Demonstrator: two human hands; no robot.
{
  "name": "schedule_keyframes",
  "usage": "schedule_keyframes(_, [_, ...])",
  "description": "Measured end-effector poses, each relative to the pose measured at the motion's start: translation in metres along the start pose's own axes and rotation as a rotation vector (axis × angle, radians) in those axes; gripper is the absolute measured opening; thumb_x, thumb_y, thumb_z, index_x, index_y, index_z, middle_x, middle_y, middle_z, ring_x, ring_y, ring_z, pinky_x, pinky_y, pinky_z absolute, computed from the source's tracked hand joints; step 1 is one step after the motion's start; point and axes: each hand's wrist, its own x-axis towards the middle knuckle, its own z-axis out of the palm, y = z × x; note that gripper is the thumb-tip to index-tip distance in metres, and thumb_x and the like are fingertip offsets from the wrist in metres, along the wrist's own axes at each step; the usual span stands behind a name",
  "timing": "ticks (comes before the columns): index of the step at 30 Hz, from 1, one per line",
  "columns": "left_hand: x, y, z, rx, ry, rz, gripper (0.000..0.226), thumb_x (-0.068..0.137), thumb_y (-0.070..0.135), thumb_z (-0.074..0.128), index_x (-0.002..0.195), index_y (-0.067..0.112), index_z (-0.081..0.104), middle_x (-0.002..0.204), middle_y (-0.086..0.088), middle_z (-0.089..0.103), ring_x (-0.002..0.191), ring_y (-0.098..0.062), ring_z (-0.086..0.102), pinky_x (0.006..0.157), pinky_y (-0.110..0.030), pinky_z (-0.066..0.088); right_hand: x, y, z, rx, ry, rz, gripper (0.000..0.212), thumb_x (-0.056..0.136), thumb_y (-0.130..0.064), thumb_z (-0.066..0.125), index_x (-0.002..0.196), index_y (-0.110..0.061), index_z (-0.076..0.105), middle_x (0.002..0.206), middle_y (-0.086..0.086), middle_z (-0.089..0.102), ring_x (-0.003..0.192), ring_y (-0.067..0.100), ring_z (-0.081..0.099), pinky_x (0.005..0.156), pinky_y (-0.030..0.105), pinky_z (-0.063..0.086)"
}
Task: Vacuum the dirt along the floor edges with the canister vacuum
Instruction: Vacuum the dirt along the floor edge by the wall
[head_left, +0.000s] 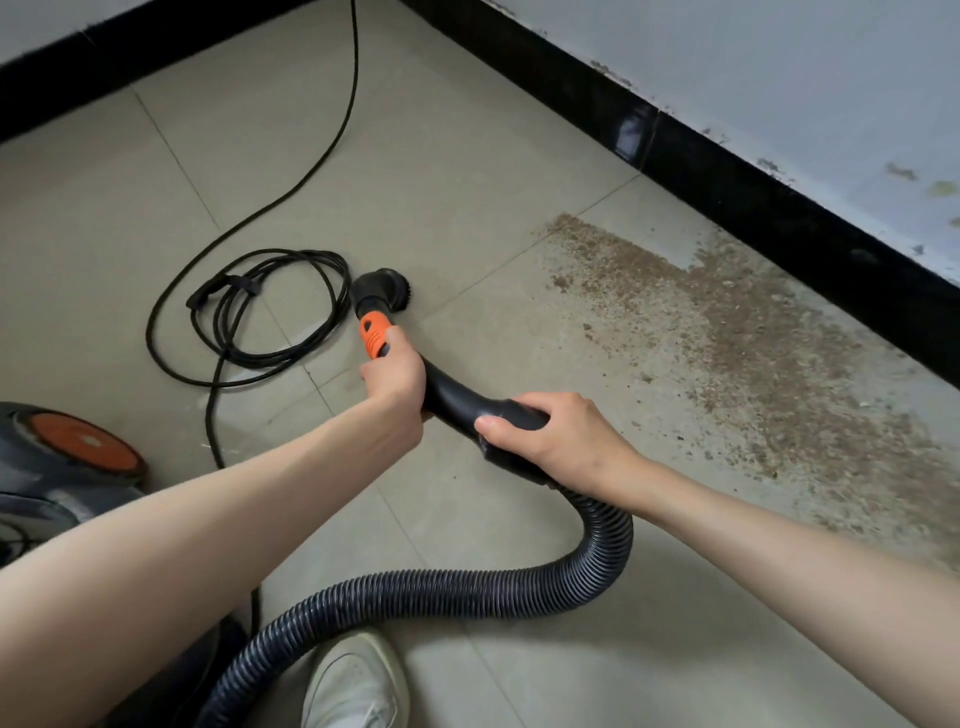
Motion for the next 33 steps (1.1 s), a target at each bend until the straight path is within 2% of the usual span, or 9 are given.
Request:
schedule_keyframes(7, [0.000, -0.012, 0.005, 0.059, -0.124, -0.008, 0.068, 0.092, 0.060, 0.036, 0.140, 0.013, 0.036, 0.128, -0.008, 0.053, 0.112, -0.027, 0.055, 0.072, -0.037, 0.047, -0.018, 0.007, 0.003, -0.121, 0.074, 0.061, 0.040, 0.075, -0.066, 0.061, 0.080, -0.027, 0.067, 0.073, -0.004, 0.068, 0.074, 0.017, 0.064, 0.064, 0.033, 0.048])
schedule_keyframes(12, [-0.002, -0.015, 0.015, 0.096, -0.160, 0.008, 0.066, 0.092, 0.058, 0.037, 0.139, 0.012, 0.037, 0.126, -0.009, 0.054, 0.112, -0.030, 0.056, 0.086, -0.043, 0.052, -0.024, 0.012, 0.003, -0.078, 0.105, 0.097, 0.038, 0.068, -0.071, 0.058, 0.064, -0.033, 0.060, 0.061, -0.010, 0.060, 0.066, 0.014, 0.059, 0.057, 0.028, 0.042])
schedule_keyframes(14, [-0.004, -0.013, 0.020, 0.104, -0.186, 0.015, 0.064, 0.092, 0.057, 0.039, 0.137, 0.011, 0.038, 0.123, -0.010, 0.055, 0.110, -0.032, 0.058, 0.089, -0.046, 0.053, -0.023, 0.014, 0.000, -0.007, 0.086, 0.128, 0.051, 0.066, -0.073, 0.058, 0.069, -0.022, 0.066, 0.061, -0.007, 0.063, 0.062, 0.013, 0.062, 0.058, 0.029, 0.047])
schedule_keyframes(17, [-0.006, -0.009, 0.031, 0.141, -0.233, 0.056, 0.057, 0.095, 0.051, 0.038, 0.134, 0.010, 0.038, 0.118, -0.010, 0.055, 0.107, -0.031, 0.059, 0.077, -0.042, 0.054, -0.019, 0.019, -0.011, 0.238, -0.019, 0.183, 0.045, 0.077, -0.060, 0.070, 0.069, -0.016, 0.066, 0.057, -0.004, 0.061, 0.051, 0.012, 0.059, 0.051, 0.029, 0.050])
schedule_keyframes(19, [-0.009, -0.007, 0.041, 0.177, -0.247, 0.083, 0.053, 0.096, 0.050, 0.036, 0.132, 0.011, 0.039, 0.110, -0.008, 0.054, 0.106, -0.030, 0.059, 0.074, -0.040, 0.053, -0.020, 0.024, -0.017, 0.372, -0.066, 0.212, 0.051, 0.072, -0.061, 0.072, 0.077, -0.010, 0.066, 0.061, 0.001, 0.059, 0.051, 0.019, 0.059, 0.047, 0.030, 0.051])
schedule_keyframes(21, [-0.010, -0.008, 0.050, 0.203, -0.264, 0.096, 0.049, 0.097, 0.047, 0.034, 0.131, 0.012, 0.038, 0.104, -0.007, 0.053, 0.106, -0.030, 0.060, 0.080, -0.043, 0.054, -0.023, 0.029, -0.019, 0.419, -0.056, 0.216, 0.065, 0.063, -0.067, 0.070, 0.085, -0.007, 0.064, 0.064, 0.003, 0.058, 0.049, 0.023, 0.059, 0.044, 0.029, 0.051])
schedule_keyframes(25, [-0.007, -0.003, 0.062, 0.245, -0.308, 0.113, 0.040, 0.097, 0.045, 0.036, 0.119, 0.012, 0.038, 0.113, -0.012, 0.056, 0.106, -0.032, 0.060, 0.083, -0.044, 0.054, -0.027, 0.038, -0.018, 0.423, 0.039, 0.175, 0.074, 0.061, -0.069, 0.078, 0.097, -0.007, 0.061, 0.069, 0.003, 0.061, 0.048, 0.027, 0.062, 0.045, 0.031, 0.050])
schedule_keyframes(29, [0.005, 0.006, 0.072, 0.243, -0.351, 0.122, 0.046, 0.095, 0.045, 0.037, 0.121, 0.008, 0.042, 0.109, -0.014, 0.058, 0.102, -0.032, 0.062, 0.075, -0.039, 0.053, -0.019, 0.040, -0.016, 0.393, 0.084, 0.158, 0.065, 0.061, -0.064, 0.074, 0.101, -0.014, 0.061, 0.074, 0.002, 0.062, 0.048, 0.025, 0.064, 0.048, 0.032, 0.050])
schedule_keyframes(33, [0.014, 0.017, 0.086, 0.220, -0.385, 0.129, 0.054, 0.096, 0.046, 0.038, 0.128, 0.003, 0.044, 0.090, -0.011, 0.057, 0.077, -0.027, 0.060, 0.062, -0.034, 0.050, -0.010, 0.040, -0.017, 0.411, 0.160, 0.170, 0.041, 0.080, -0.050, 0.075, 0.097, -0.015, 0.060, 0.075, 0.004, 0.064, 0.047, 0.016, 0.061, 0.045, 0.027, 0.048])
